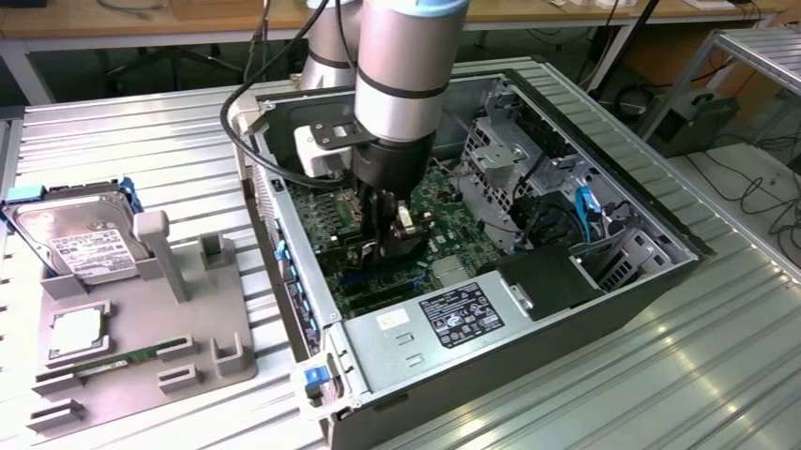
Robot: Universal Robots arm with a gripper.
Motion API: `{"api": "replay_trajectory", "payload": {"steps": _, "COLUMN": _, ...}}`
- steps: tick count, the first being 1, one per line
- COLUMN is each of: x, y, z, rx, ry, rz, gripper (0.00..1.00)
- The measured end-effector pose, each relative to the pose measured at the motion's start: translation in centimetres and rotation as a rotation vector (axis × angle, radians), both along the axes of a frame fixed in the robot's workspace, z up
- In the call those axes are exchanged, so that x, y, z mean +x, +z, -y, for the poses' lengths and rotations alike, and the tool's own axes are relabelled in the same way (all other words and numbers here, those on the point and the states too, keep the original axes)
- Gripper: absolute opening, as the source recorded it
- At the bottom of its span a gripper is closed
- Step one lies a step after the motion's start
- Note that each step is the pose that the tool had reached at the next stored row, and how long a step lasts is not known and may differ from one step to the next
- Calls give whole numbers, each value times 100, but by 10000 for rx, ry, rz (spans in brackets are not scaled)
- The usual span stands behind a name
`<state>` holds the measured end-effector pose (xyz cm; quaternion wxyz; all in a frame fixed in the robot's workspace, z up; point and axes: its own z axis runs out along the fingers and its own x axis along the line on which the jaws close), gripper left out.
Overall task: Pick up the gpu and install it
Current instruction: 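Insert the gpu into the slot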
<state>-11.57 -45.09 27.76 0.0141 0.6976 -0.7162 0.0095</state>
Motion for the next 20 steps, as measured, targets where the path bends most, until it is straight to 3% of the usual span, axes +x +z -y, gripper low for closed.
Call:
{"api": "replay_trajectory", "payload": {"steps": 3, "x": 1, "y": 95, "z": -18, "rx": -11, "ry": 0, "rz": 1, "gripper": 52}}
{"api": "replay_trajectory", "payload": {"steps": 5, "x": 27, "y": 104, "z": -34, "rx": -13, "ry": 1, "rz": -9, "gripper": 50}}
{"api": "replay_trajectory", "payload": {"steps": 8, "x": 165, "y": 105, "z": -49, "rx": -13, "ry": 0, "rz": -136, "gripper": 31}}
{"api": "replay_trajectory", "payload": {"steps": 10, "x": 257, "y": 105, "z": -55, "rx": -13, "ry": 1, "rz": -242, "gripper": 31}}
{"api": "replay_trajectory", "payload": {"steps": 13, "x": 381, "y": 105, "z": -61, "rx": -13, "ry": 1, "rz": -380, "gripper": 13}}
{"api": "replay_trajectory", "payload": {"steps": 15, "x": 451, "y": 105, "z": -63, "rx": -12, "ry": 1, "rz": -454, "gripper": 11}}
{"api": "replay_trajectory", "payload": {"steps": 20, "x": 472, "y": 105, "z": -63, "rx": -12, "ry": 0, "rz": -473, "gripper": 11}}
